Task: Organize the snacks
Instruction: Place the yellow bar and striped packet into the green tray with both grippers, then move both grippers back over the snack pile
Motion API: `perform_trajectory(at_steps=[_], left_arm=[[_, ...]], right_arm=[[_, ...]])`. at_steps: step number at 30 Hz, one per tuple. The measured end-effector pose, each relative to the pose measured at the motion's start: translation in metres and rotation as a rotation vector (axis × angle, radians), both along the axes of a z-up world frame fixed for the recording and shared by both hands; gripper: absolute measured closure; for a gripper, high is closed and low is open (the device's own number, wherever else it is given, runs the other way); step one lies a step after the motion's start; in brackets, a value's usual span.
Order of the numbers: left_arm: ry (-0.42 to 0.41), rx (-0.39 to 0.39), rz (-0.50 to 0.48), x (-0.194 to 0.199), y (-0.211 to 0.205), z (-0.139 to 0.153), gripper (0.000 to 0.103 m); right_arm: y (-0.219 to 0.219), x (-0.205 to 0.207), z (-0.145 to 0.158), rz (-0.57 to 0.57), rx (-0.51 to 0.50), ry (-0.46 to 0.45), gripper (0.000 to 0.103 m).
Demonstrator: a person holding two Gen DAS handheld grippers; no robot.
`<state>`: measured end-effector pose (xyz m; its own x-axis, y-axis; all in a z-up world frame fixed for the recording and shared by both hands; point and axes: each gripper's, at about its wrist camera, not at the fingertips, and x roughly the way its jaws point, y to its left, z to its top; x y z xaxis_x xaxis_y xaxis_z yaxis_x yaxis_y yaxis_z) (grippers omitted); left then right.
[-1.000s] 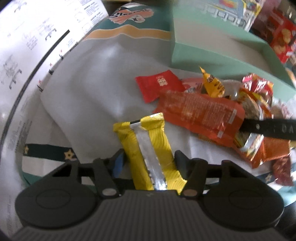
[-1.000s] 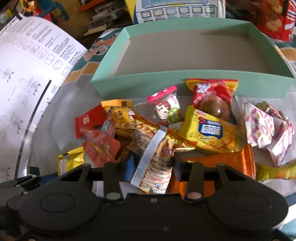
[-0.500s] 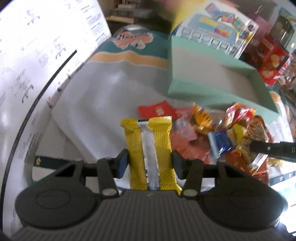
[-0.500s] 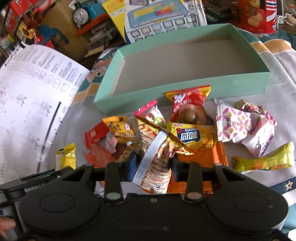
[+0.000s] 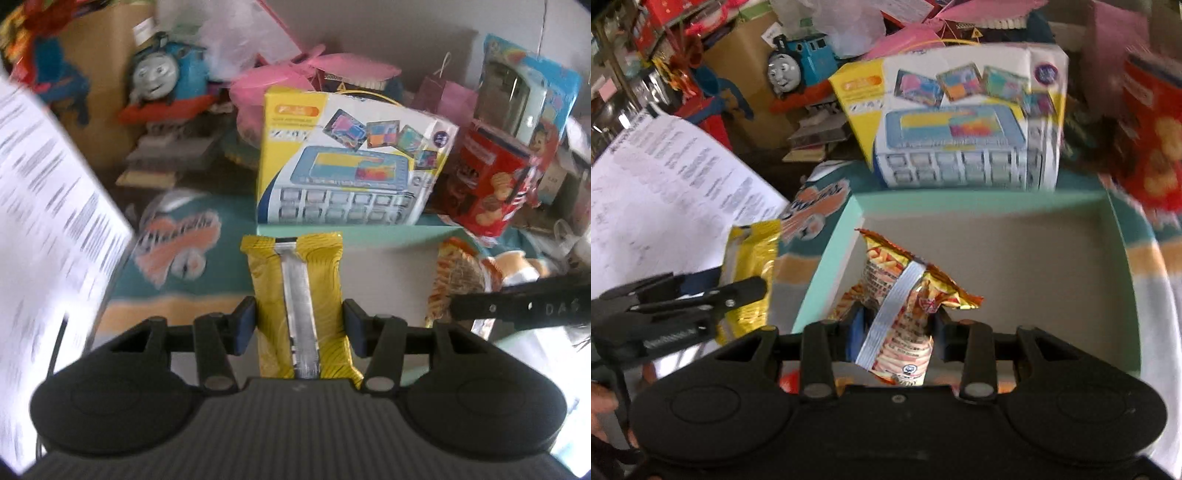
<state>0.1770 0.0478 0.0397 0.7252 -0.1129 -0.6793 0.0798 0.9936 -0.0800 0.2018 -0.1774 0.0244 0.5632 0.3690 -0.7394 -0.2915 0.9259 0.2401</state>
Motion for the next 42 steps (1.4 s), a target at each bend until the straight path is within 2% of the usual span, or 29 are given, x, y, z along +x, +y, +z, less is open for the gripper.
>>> perform_trajectory(at_steps=[6,10,17,18,19,20,21,23,24,31,35,42], left_arm=[[0.108,0.018,0.004,0.084,-0.012,-0.046,0.053],[0.149,0.033,-0.010,0.113,-0.015,-0.073,0.053],[0.159,0.074,-0.026,0.148,-0.021,-0.096,0.051],[0.154,0.098,-0.013,0.149,-0.022,-0.098,0.046],[0.155,0.086,-0.024,0.149,-0.022,-0.098,0.041],[0.152,0.061,-0.033,0.148,-0.021,-0.097,0.031],[0.142,0.042,-0.033,0.145,-0.021,-0.095,0.021],[0.110,0.060,-0.006,0.139,-0.023,-0.089,0.004],[0.087,0.077,0.006,0.135,-0.025,-0.086,0.002],[0.091,0.059,0.034,0.113,-0.021,-0.069,0.000],[0.103,0.052,0.051,0.083,-0.014,-0.063,0.000],[0.179,0.020,0.114,0.015,0.004,-0.066,0.000]], right_arm=[[0.018,0.076,-0.024,0.007,-0.082,0.056,0.066],[0.032,0.114,-0.049,0.023,-0.096,0.105,0.066],[0.045,0.163,-0.080,0.052,-0.079,0.155,0.063],[0.045,0.167,-0.083,0.050,-0.078,0.160,0.054],[0.044,0.170,-0.085,0.044,-0.065,0.157,0.043],[0.043,0.174,-0.086,0.032,-0.042,0.143,0.017],[0.040,0.172,-0.086,0.015,-0.026,0.119,0.004],[0.033,0.168,-0.085,-0.010,0.003,0.081,0.003],[0.031,0.166,-0.085,-0.014,0.015,0.085,0.002],[0.004,0.132,-0.076,-0.056,0.033,0.068,0.000],[-0.012,0.101,-0.065,-0.072,0.042,0.057,0.000],[-0.025,0.033,-0.058,-0.074,0.063,0.048,0.000]])
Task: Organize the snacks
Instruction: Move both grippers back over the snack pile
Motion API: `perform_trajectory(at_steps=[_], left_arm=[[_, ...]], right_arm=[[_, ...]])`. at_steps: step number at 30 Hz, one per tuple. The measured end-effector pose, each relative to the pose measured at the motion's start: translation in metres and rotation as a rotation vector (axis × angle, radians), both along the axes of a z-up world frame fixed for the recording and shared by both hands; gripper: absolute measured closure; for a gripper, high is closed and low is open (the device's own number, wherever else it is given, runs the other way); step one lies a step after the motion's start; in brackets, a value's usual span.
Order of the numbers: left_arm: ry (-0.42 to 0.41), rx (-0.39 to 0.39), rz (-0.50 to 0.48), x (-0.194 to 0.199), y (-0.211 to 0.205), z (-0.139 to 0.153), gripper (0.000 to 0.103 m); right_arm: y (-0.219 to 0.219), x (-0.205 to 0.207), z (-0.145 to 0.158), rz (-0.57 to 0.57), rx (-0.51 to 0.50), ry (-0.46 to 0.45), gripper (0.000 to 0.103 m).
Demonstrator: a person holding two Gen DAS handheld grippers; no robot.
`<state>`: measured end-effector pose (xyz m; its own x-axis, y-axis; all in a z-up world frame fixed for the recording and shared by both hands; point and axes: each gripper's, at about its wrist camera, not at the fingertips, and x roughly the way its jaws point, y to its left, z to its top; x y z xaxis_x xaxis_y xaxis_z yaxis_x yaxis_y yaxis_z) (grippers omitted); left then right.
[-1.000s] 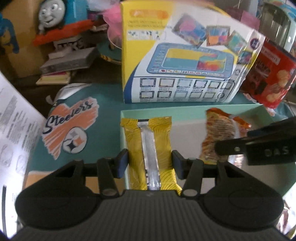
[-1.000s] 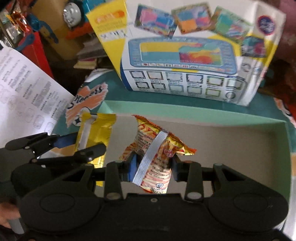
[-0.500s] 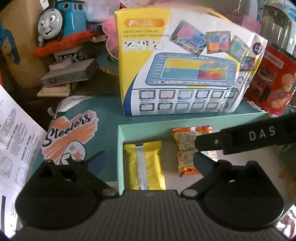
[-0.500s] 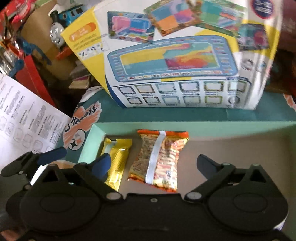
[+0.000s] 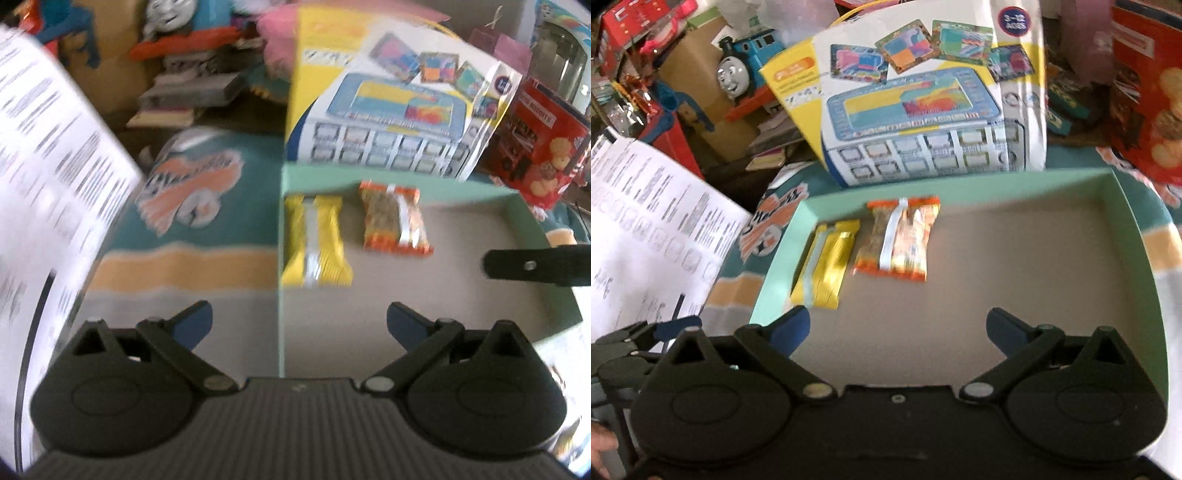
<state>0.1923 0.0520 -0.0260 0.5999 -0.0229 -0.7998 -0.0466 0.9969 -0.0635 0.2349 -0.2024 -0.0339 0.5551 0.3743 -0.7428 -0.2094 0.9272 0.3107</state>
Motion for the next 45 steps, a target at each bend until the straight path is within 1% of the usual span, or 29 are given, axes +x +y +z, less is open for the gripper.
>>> perform_trajectory(at_steps=[5,9,11,14,15,17,19,21,23,27,31,34,37,40,43,44,45], left_arm=[[0.062,-0.018,0.054,-0.048,0.009,-0.014,0.000],[0.111,-0.023,0.086,-0.083,0.009,-0.028,0.000],[0.129,-0.041,0.099,-0.099,0.008,-0.034,0.000],[0.158,-0.049,0.102,-0.118,0.002,-0.046,0.000],[0.170,-0.046,0.101,-0.122,-0.001,-0.050,0.000],[0.188,-0.046,0.101,-0.128,-0.007,-0.057,0.000],[0.191,-0.031,0.097,-0.131,-0.014,-0.062,0.000],[0.184,0.010,0.093,-0.134,-0.021,-0.066,0.000],[0.185,0.041,0.086,-0.135,-0.024,-0.071,0.000],[0.191,0.029,0.099,-0.139,-0.017,-0.073,0.000],[0.206,0.031,0.115,-0.146,-0.007,-0.075,0.000],[0.206,0.015,0.124,-0.152,0.001,-0.075,0.000],[0.203,0.020,0.134,-0.157,0.008,-0.075,0.000],[0.201,0.015,0.151,-0.160,0.013,-0.076,0.000],[0.200,0.014,0.158,-0.162,0.014,-0.076,0.000],[0.198,0.020,0.155,-0.161,0.012,-0.076,0.001],[0.194,0.025,0.146,-0.161,0.010,-0.075,0.005]], right_arm=[[-0.008,-0.049,0.000,0.002,0.017,-0.011,0.000],[-0.016,-0.088,-0.004,0.010,0.050,-0.001,0.000],[-0.019,-0.106,-0.006,0.011,0.062,-0.006,0.000],[-0.024,-0.130,-0.013,0.020,0.055,-0.005,0.009],[-0.025,-0.136,-0.016,0.024,0.054,-0.001,0.016],[-0.027,-0.147,-0.023,0.035,0.045,0.012,0.026],[-0.028,-0.154,-0.031,0.035,0.022,0.019,0.029],[-0.029,-0.158,-0.038,0.018,-0.019,0.014,0.029],[-0.032,-0.159,-0.045,0.001,-0.028,0.030,0.030],[-0.030,-0.165,-0.051,0.011,-0.031,0.068,0.030],[-0.022,-0.172,-0.053,0.044,-0.008,0.104,0.030],[-0.013,-0.176,-0.052,0.093,-0.023,0.106,0.030],[-0.004,-0.179,-0.050,0.157,-0.044,0.109,0.030],[0.004,-0.183,-0.046,0.218,-0.094,0.102,0.030],[0.003,-0.187,-0.041,0.242,-0.124,0.067,0.030],[0.003,-0.187,-0.041,0.242,-0.133,0.054,0.030],[0.001,-0.188,-0.040,0.242,-0.143,0.044,0.030]])
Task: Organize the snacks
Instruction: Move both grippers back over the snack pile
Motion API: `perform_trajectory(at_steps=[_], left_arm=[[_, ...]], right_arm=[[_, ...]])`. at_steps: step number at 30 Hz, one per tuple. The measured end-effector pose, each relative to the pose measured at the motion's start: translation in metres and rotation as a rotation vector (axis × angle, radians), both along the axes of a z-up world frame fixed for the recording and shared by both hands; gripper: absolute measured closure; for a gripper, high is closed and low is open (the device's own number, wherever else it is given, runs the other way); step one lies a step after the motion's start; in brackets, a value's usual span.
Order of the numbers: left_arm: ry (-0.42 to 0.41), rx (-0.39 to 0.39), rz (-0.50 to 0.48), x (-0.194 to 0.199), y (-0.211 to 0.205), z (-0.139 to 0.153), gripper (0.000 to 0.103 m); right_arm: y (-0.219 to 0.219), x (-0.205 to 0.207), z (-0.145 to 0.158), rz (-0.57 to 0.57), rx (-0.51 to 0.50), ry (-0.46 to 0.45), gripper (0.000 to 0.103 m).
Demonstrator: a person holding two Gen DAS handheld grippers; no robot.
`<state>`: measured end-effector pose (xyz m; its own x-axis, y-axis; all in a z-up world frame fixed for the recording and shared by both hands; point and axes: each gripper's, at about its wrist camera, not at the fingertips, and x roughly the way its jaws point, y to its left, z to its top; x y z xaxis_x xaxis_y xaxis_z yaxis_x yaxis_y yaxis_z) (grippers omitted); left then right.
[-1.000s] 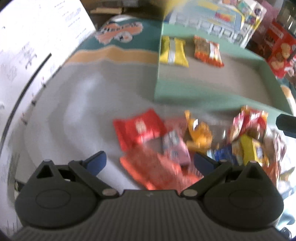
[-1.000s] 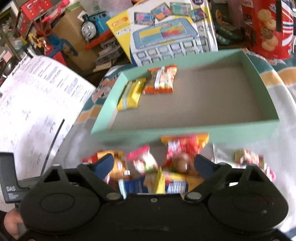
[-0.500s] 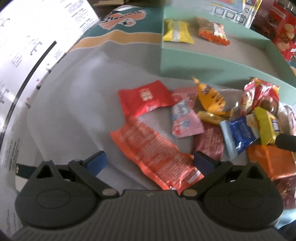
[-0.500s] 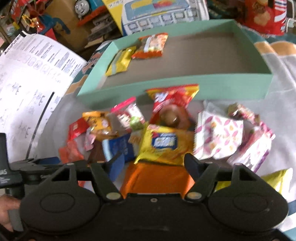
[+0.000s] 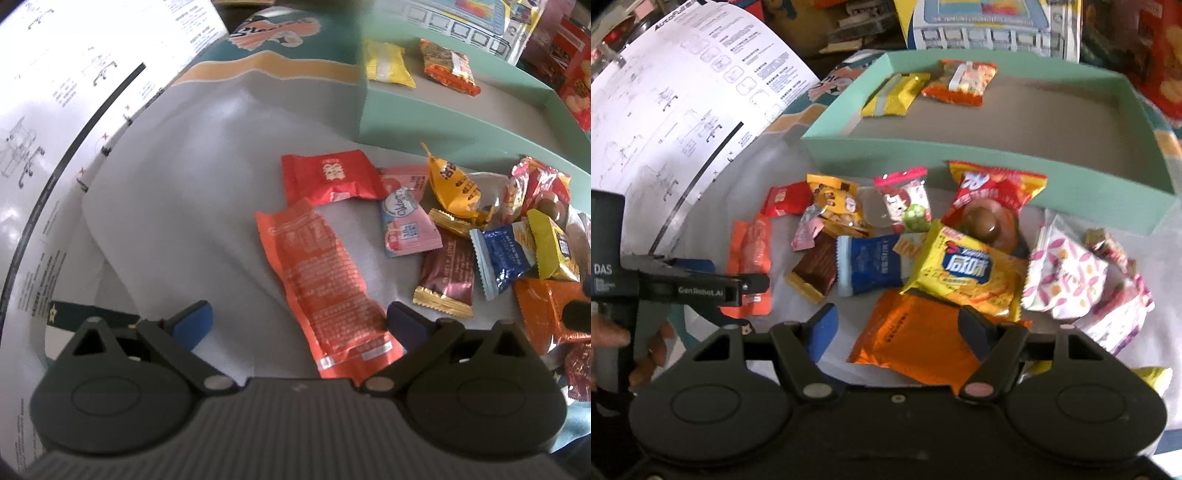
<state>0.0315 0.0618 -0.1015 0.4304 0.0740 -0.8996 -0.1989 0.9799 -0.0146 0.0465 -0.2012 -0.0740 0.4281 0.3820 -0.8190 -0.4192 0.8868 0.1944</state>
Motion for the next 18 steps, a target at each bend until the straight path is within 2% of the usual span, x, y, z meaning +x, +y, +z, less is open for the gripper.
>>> perform_trajectory(at_steps=[1,3,4,5,6,12,16,17,18], left_arm=[[-0.002,0.002,-0.017,0.001,-0.004,0.000,0.008],[-0.009,0.005,-0.057,0.002,-0.012,0.001,0.025],[-0.015,0.007,-0.083,0.003,-0.017,0.001,0.030],[-0.028,0.023,-0.100,0.003,-0.022,0.002,0.042],[-0.040,0.037,-0.116,0.002,-0.026,0.003,0.048],[-0.064,0.006,-0.155,-0.001,-0.024,0.004,0.057],[-0.074,-0.038,-0.147,-0.006,-0.008,0.006,0.062],[-0.077,-0.053,-0.140,-0.008,-0.005,0.006,0.063],[-0.079,-0.068,-0.134,-0.010,-0.001,0.006,0.063]], right_arm=[[-0.002,-0.001,0.000,0.000,-0.008,-0.004,0.030],[-0.007,0.001,-0.002,-0.003,-0.020,-0.001,0.030],[-0.009,0.002,-0.002,-0.005,-0.028,0.004,0.030],[-0.011,0.001,-0.002,-0.007,-0.039,0.006,0.030],[-0.014,-0.001,0.000,-0.010,-0.045,0.001,0.030],[-0.043,-0.013,0.010,-0.079,-0.041,-0.030,0.030],[-0.059,-0.018,0.003,-0.111,-0.054,0.014,0.031],[-0.061,-0.020,0.001,-0.122,-0.050,0.023,0.038],[-0.061,-0.020,-0.002,-0.129,-0.046,0.034,0.052]])
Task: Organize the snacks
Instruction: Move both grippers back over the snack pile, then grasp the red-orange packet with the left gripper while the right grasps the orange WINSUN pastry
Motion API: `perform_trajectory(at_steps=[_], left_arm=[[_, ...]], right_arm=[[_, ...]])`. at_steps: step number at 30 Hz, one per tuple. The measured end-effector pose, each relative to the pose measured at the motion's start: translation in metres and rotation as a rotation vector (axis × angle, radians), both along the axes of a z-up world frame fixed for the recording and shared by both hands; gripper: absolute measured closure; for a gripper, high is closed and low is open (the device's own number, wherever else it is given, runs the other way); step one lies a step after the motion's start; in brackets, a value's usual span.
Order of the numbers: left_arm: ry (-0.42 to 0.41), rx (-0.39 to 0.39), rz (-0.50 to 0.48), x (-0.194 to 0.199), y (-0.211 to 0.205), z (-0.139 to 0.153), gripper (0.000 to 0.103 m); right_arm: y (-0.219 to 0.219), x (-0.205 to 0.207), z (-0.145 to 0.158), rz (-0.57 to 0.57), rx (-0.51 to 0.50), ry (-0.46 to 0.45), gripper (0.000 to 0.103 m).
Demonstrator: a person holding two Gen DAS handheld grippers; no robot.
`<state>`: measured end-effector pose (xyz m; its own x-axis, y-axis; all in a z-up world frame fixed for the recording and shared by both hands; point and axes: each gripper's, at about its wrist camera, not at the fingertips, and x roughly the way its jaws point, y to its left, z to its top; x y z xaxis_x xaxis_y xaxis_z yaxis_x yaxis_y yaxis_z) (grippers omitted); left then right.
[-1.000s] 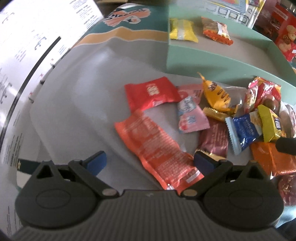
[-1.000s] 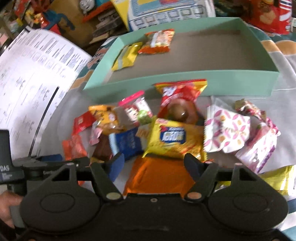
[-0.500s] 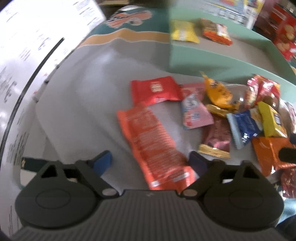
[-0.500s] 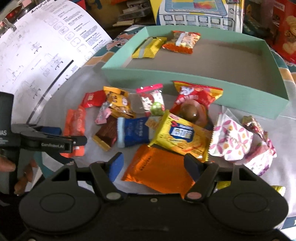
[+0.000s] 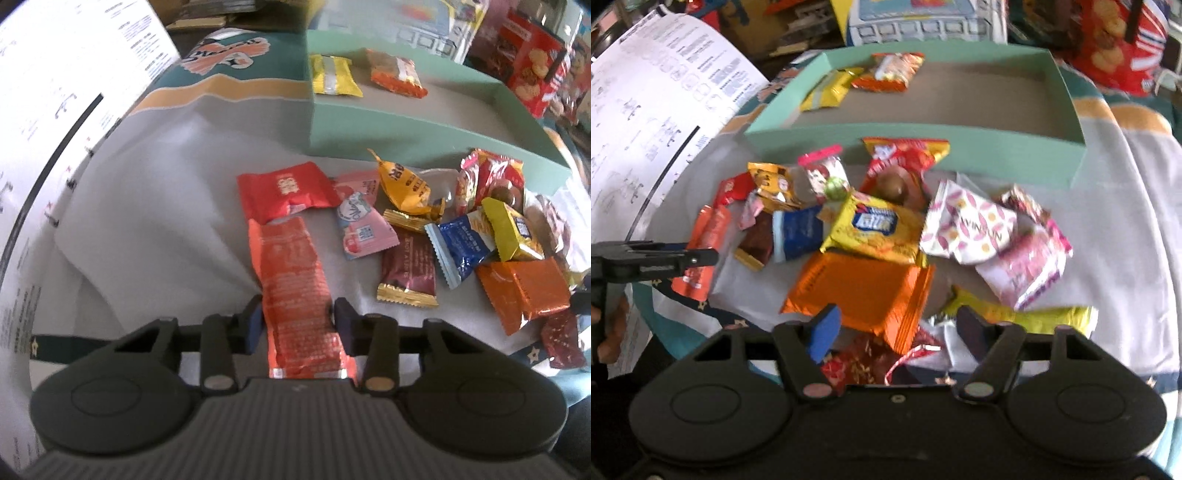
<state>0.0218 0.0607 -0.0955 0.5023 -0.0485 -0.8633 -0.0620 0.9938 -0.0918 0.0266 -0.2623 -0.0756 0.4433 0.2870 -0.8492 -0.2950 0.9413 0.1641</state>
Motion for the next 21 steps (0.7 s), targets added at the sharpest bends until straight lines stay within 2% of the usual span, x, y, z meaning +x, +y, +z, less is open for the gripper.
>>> perform_trajectory(at_steps=[2,9,11,18,21], left_arm=[[-0.003,-0.021,0.001,-0.003,0.005,0.000,0.063],[0.007,-0.019,0.029,-0.011,0.014,0.002,0.061],[0.009,-0.014,0.049,-0.012,0.018,0.003,0.061],[0.004,-0.022,0.042,-0.013,0.022,0.002,0.061],[0.003,-0.020,0.032,-0.013,0.017,0.002,0.062]], right_arm=[[0.005,0.001,-0.006,0.000,0.017,0.028,0.061],[0.054,-0.001,-0.012,0.103,0.067,0.031,0.061],[0.066,-0.001,-0.011,0.136,0.055,0.028,0.061],[0.061,0.008,0.010,0.178,0.028,-0.038,0.056],[0.079,0.022,0.012,0.238,0.040,-0.057,0.054]])
